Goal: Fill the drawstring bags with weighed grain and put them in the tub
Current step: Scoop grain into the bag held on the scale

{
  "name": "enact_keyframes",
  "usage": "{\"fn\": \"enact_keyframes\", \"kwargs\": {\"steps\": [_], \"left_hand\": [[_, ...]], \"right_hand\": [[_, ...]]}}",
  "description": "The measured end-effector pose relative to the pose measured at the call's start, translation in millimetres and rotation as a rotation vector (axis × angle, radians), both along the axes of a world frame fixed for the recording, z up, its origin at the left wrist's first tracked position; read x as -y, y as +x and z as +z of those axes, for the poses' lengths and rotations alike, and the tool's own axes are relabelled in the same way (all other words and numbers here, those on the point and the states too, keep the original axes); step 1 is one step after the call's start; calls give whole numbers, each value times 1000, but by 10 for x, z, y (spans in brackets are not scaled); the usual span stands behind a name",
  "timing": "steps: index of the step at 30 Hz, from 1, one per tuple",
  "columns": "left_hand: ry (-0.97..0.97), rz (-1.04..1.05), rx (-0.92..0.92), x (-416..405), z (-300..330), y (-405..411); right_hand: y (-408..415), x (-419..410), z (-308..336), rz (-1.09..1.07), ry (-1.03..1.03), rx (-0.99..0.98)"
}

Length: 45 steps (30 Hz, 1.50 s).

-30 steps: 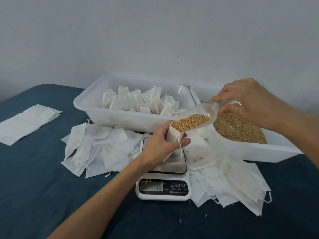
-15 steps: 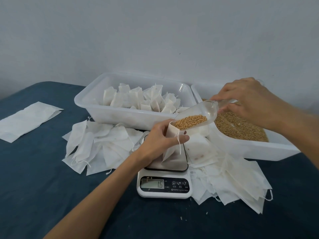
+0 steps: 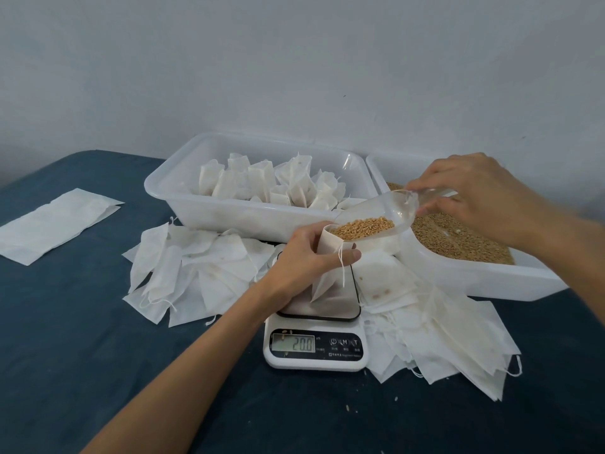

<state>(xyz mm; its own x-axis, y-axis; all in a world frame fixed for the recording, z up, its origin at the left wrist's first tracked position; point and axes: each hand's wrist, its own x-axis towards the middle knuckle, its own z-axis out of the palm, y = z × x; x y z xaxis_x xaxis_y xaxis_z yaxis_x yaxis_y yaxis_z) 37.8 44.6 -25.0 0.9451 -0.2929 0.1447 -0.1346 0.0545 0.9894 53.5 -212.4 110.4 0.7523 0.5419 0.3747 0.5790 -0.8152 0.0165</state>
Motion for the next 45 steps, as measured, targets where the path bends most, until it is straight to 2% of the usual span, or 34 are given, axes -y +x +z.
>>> {"fn": "enact_keyframes", "kwargs": {"steps": [16, 22, 27, 30, 34, 39, 41, 45], "left_hand": [[-25, -15, -1, -3, 18, -3], [-21, 13, 0, 1, 37, -20], [-21, 45, 9, 2, 60, -29], [-14, 54, 20, -1, 72, -34], [-7, 55, 9, 4, 68, -41], [11, 40, 15, 14, 67, -52], [13, 33, 20, 7, 57, -45], [17, 24, 40, -3, 26, -14]], "right_hand": [[11, 50, -136, -22, 98, -76], [28, 134, -284, -57, 268, -232], [132, 401, -371, -152, 415, -279], [259, 666, -412, -299, 437, -257], [447, 1026, -533, -609, 365, -253], [692, 1180, -697, -959, 78, -486], [752, 1120, -769, -1006, -9, -555], [795, 1010, -865, -975, -138, -532]]}}
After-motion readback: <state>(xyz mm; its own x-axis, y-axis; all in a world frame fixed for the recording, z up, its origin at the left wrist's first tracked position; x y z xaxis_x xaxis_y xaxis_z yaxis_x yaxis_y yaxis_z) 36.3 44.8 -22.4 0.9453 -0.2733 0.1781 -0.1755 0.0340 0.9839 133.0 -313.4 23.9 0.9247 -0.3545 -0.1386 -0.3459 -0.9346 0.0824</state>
